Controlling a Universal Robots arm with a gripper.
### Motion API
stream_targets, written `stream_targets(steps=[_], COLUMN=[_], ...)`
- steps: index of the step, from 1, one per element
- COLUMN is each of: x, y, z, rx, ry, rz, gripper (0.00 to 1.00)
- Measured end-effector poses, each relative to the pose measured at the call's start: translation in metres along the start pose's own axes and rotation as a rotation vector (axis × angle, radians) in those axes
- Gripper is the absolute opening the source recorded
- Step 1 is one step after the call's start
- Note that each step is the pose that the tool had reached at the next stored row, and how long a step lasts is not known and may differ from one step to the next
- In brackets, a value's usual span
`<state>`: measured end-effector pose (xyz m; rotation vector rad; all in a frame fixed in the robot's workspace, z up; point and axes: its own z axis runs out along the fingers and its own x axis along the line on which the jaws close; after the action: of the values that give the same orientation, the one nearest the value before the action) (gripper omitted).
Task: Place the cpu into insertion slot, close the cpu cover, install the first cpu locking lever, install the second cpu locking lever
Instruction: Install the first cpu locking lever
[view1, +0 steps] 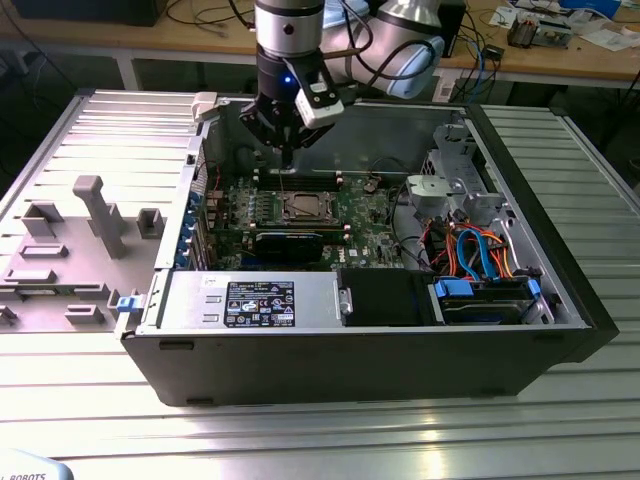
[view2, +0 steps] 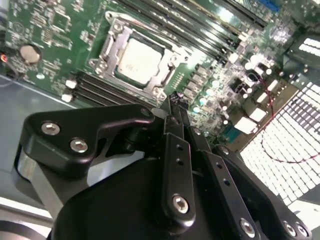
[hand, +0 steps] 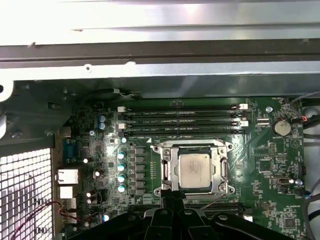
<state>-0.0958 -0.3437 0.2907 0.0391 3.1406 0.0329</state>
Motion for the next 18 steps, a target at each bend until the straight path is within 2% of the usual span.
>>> stream_targets(steps=[4,5,6,7,11,18], x=[0.0104,0.0121,0.0143,0.0149,0.0151,0.015], y=[-0.0004,-0.0005,-0.0006,-0.0006,-0.0006,-0.0006], z=[0.0066,0.0073,0.0083,0.0092,0.0122,0.0122], rx=[0.0001,0.0001,-0.0001,-0.0004,-0.0007,-0.0008], ry=[-0.0023,-0.0054,-0.0113,-0.0138,-0.0129,-0.0129], rz=[-0.008,-0.009,-0.01,-0.013,-0.077,-0.088], gripper=[0.11,0.11,0.11,0.11,0.11,0.11])
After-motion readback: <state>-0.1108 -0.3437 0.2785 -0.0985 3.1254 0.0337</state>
